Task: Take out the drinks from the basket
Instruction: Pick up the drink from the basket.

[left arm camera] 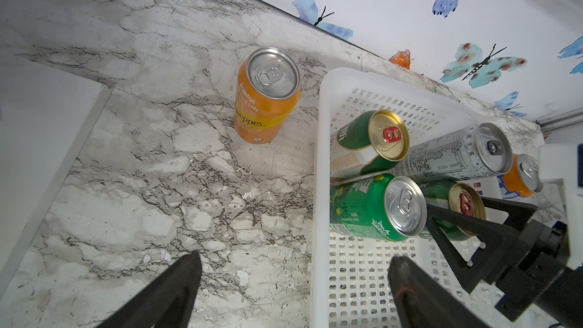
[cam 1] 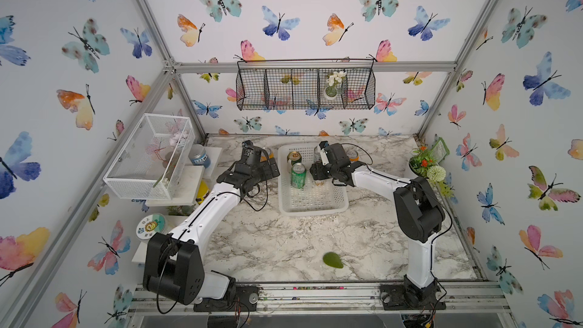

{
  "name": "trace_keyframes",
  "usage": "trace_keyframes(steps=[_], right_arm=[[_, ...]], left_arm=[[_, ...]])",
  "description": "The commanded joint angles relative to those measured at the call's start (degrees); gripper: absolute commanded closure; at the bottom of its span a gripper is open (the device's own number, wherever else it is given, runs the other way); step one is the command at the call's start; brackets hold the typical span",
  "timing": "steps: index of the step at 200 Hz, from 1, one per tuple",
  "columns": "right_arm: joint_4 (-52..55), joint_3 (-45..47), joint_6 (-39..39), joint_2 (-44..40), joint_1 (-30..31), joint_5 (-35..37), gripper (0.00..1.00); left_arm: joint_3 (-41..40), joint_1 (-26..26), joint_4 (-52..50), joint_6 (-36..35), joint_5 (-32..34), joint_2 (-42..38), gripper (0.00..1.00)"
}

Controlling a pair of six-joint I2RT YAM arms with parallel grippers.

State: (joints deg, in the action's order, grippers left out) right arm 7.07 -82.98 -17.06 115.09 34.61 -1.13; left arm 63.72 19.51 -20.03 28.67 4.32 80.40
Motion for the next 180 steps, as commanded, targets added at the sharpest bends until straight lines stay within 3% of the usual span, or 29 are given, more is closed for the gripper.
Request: trace_keyframes(steps=[1,63,138,180], right_arm=[[1.98,0.12,-0.26,-1.4,-0.05,0.12,0.45],[2.42,1.94,-1.08,-8.77,-0.07,-1.73,0.56],[6.48,2.98,-0.64,-21.23,-0.19,-0.58,0.58],[8.89,4.68,-0.06,-27.15,-3.74,1.38,0.58]], left_arm=[[0.01,0.0,0.06,-0.76,-2.27,0.46,0.01],[0.6,0.16,0.06,-0.85,-3.98,0.11,0.01],[1.3,0.14,-0.02,-1.35,-6.81,0.11,0.01],[2.01,0.11,-0.27,-1.86,-7.96,0.71,0.01]])
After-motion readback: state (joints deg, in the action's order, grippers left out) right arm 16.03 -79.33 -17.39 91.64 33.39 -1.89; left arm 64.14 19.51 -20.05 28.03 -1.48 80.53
